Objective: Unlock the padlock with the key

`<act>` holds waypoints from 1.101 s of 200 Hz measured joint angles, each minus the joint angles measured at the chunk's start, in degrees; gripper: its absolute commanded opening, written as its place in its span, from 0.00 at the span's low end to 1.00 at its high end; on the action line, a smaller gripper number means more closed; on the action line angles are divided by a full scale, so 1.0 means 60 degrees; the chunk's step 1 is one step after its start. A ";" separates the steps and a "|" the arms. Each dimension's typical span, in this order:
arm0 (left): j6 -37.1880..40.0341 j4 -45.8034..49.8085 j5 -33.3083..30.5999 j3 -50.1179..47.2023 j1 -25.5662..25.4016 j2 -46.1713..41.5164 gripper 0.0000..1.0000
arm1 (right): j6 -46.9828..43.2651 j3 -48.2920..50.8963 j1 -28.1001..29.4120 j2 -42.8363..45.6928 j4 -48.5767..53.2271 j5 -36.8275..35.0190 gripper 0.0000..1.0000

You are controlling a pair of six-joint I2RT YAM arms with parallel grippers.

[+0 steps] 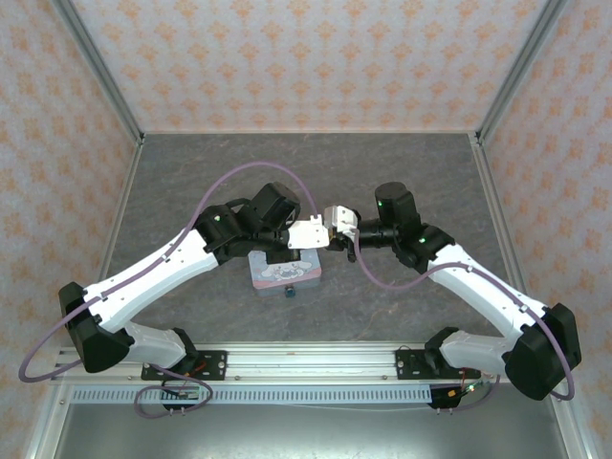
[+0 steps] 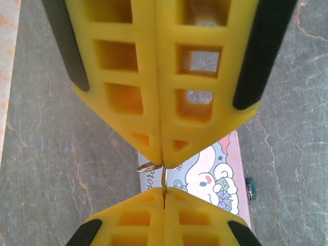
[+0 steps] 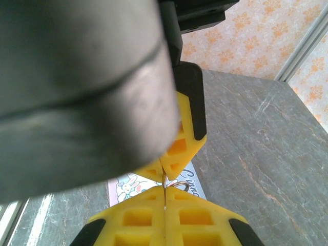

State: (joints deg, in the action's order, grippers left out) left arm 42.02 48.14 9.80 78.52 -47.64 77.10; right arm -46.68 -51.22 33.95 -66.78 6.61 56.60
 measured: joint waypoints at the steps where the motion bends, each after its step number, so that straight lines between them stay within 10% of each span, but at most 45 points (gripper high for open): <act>1: 0.0007 0.0000 0.0000 -0.0004 0.0000 -0.0007 0.23 | 0.0015 0.0000 0.0000 0.0000 0.0000 0.0004 0.00; 66: -0.0535 -0.1096 0.0025 -0.0874 0.0138 -0.1344 0.67 | 0.2153 0.1679 -0.0987 0.0929 -0.1610 -0.0299 0.00; 109: -0.3355 -0.2962 -0.1089 -0.3115 0.0852 -0.3457 1.00 | 0.5038 0.3129 -0.1275 0.2157 -0.3650 -0.1672 0.00; 161: -0.9628 -0.3257 -0.2459 -0.4856 0.2776 -0.4921 1.00 | 1.0247 0.4590 -0.1275 0.2466 -0.6364 -0.3581 0.00; 220: -1.5253 -0.3792 -0.0266 -0.6903 0.4342 -0.4360 1.00 | 1.3679 0.4422 -0.1293 0.2127 -0.6852 -0.4047 0.00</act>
State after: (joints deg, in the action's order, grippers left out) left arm -49.50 25.39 8.21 37.10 -21.58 50.94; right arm 35.40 -24.69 26.20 -54.02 -34.50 32.32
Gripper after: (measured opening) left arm 0.999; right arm 0.046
